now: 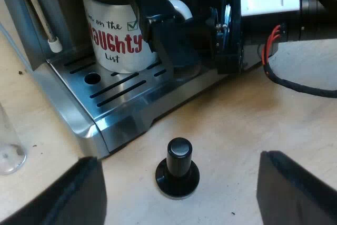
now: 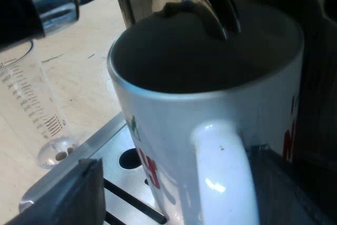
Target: Remove mug from coffee machine
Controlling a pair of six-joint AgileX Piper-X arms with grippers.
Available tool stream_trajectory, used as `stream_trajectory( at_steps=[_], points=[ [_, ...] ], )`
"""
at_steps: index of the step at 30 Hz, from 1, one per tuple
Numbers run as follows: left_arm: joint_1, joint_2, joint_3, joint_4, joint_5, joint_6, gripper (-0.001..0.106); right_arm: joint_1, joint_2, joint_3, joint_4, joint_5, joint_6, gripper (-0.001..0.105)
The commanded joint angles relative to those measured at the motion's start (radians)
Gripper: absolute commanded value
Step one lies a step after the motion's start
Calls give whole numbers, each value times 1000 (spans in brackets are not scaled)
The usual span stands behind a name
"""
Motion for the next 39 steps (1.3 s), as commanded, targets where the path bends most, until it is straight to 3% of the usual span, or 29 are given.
stream_trajectory(
  at_steps=[1, 8, 10, 20, 28, 37, 39],
  points=[
    [-2, 2, -1, -6, -10, 1, 62, -3, -8, -13, -13, -10, -9, 49],
    [-2, 2, -1, -6, -10, 1, 62, 5, -10, -13, -13, -10, -9, 7],
    [-2, 2, -1, -6, -10, 1, 62, 13, -10, -13, -13, -10, -9, 0],
    [-2, 2, -1, -12, -10, 1, 62, 68, -31, -11, 0, 71, -11, 0],
    [-2, 2, -1, -12, -10, 1, 62, 85, -106, 8, 147, 125, -11, 0],
    [-2, 2, -1, -12, -8, 1, 62, 85, -230, 139, 145, 125, -11, 0],
    [-2, 2, -1, -6, 3, 1, 62, 85, -293, 204, 145, 125, -11, 0]
  ],
)
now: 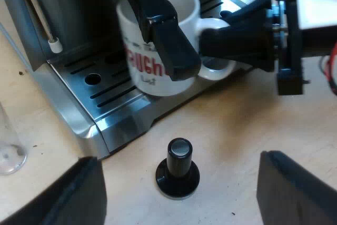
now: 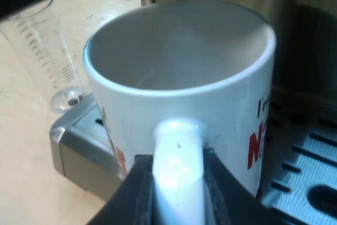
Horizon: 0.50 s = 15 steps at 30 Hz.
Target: Remove mug from coffee machine
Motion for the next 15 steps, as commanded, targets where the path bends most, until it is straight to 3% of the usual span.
stream_trajectory(
  at_steps=[1, 6, 9, 15],
  points=[
    [-2, 2, -1, -5, 4, 1, 62, 2, -76, 56, -19, 0, -9, 0],
    [-2, 2, -1, 8, 84, 1, 62, 2, -221, 167, -19, 0, -9, 0],
    [-2, 2, -1, 10, 90, 1, 62, 2, -297, 205, -15, 0, -9, 0],
    [-2, 2, -1, 13, 155, -9, 62, 2, -426, 234, 76, 9, -9, 0]
  ],
)
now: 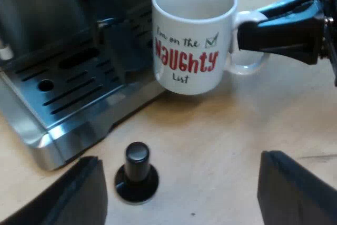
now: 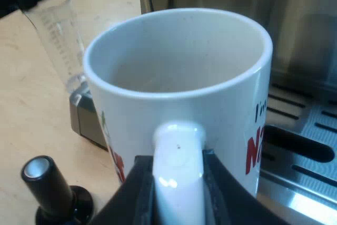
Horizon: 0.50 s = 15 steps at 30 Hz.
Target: Remove mug from coffee machine
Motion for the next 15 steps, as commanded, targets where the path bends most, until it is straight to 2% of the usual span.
stream_trajectory(
  at_steps=[1, 11, 15],
  points=[
    [-2, -1, -1, 6, 33, -15, 62, 2, -91, -9, 38, 8, -9, 0],
    [-2, -81, -1, 78, 33, -19, 62, 2, -351, -9, 320, 30, -9, 0],
    [-8, -96, -1, 126, 54, -19, 62, 2, -442, -9, 431, 47, -7, 0]
  ],
)
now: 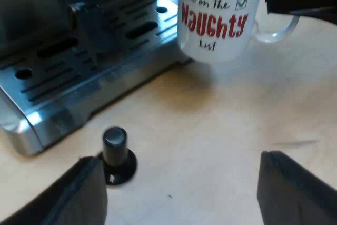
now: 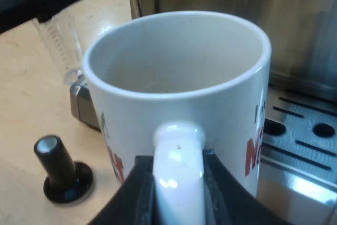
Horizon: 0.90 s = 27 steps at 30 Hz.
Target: Remove mug from coffee machine
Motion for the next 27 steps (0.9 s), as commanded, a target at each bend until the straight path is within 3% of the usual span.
stream_trajectory(
  at_steps=[1, 5, 17, 19, 20, 27],
  points=[
    [-9, -6, -1, 23, 15, -12, 62, 2, -75, -14, 49, 27, -3, 0],
    [-35, -5, -1, 30, 15, -12, 62, 2, -159, -14, 157, 106, 43, 0],
    [-146, -5, -1, 30, 15, -12, 62, 2, -240, -14, 285, 346, 44, 0],
    [-154, -5, -1, 30, 15, -12, 62, 2, -240, -14, 285, 416, 44, 0],
    [-154, -5, -1, 30, 15, -12, 62, -1, -237, -12, 283, 549, 44, 0],
    [-154, -5, -1, 30, 15, -12, 62, -1, -232, 45, 201, 582, 40, 0]
  ],
)
